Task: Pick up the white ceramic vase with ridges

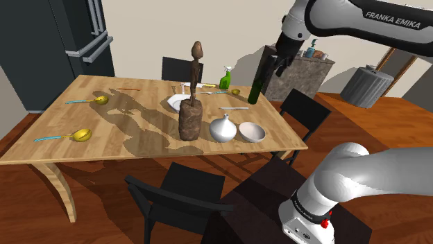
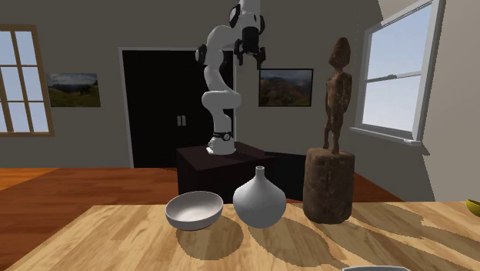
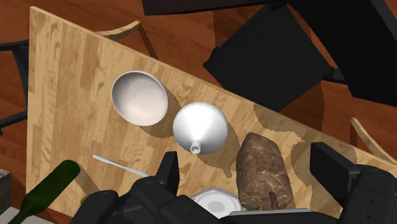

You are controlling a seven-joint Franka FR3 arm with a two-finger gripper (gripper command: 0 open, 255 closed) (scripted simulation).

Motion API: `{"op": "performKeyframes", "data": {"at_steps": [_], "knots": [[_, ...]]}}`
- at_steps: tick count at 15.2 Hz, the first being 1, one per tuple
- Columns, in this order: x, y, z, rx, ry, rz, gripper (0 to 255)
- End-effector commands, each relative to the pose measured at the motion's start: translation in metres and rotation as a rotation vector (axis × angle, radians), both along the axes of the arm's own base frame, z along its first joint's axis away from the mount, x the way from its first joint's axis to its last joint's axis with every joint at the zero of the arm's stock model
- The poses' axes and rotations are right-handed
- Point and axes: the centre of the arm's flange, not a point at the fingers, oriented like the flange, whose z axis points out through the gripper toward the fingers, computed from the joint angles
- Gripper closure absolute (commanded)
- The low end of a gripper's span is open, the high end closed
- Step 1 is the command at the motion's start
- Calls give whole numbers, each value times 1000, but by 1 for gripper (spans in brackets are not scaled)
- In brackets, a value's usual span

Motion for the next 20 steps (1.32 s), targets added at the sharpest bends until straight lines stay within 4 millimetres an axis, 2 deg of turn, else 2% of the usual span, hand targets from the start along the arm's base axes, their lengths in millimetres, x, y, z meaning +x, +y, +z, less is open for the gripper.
{"op": "performKeyframes", "data": {"at_steps": [1, 20], "knots": [[0, 0, 0, 0, 0, 0, 0], [135, -79, -197, 67, -23, -40, 0]]}}
